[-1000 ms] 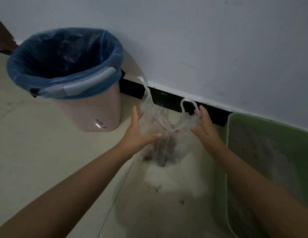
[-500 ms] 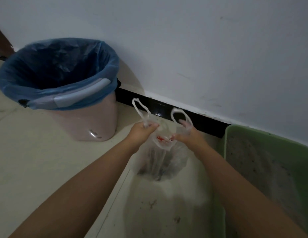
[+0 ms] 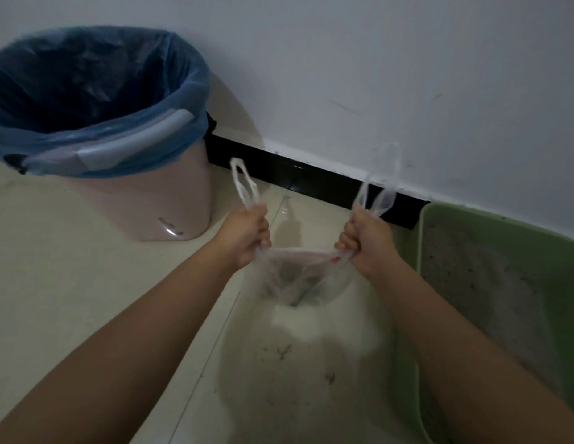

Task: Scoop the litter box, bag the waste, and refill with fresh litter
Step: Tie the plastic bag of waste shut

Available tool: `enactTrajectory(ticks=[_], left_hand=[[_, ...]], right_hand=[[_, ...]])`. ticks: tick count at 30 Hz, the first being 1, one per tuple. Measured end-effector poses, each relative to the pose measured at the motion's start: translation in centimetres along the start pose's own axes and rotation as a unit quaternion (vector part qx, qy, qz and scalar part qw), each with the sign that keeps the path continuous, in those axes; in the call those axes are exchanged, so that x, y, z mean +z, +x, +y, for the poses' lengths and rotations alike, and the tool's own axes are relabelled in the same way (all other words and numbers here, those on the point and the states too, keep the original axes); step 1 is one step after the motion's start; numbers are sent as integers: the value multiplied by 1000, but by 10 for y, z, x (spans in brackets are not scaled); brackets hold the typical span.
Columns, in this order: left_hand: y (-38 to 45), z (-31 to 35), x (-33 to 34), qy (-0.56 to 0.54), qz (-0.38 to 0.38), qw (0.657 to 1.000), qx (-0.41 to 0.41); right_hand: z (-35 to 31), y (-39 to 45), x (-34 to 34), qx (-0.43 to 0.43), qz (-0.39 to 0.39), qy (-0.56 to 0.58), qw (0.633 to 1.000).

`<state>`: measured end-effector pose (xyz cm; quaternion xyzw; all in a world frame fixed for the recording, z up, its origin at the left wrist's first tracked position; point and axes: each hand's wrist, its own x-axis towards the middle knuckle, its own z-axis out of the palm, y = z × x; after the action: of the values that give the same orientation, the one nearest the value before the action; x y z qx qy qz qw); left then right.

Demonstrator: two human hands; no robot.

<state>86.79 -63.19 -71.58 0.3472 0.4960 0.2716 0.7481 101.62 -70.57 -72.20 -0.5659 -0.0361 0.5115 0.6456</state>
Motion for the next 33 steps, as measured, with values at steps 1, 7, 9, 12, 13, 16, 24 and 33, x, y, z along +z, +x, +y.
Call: enactTrajectory(ticks=[1,7,9,12,13,16,24,33], left_hand=[[0,-2,0,77,12,997,-19],[-9,-5,2,202,12,975,-90],[-10,-8,0,231,11,971,-60],[-11,-11,-2,272,-32,962,8],[-12,-12,-3,285,-32,958,28],[-14,-10,-4,332,-12,940,75],[-36,6,-12,343,-221,910,75],[-29,4,-19,284,-280,914,69]], right_hand=[[2,-1,-1,-2,-14,-35,999],[10,-18,-1,-52,-59,-320,944],[13,-23,-1,-109,-68,-428,895],[17,-28,1,-160,-113,-536,821],[18,-29,2,-167,-120,-560,802],[17,-32,6,-187,-118,-641,735],[14,-36,11,-185,-126,-732,643],[-5,-37,-5,-130,-202,-655,716]])
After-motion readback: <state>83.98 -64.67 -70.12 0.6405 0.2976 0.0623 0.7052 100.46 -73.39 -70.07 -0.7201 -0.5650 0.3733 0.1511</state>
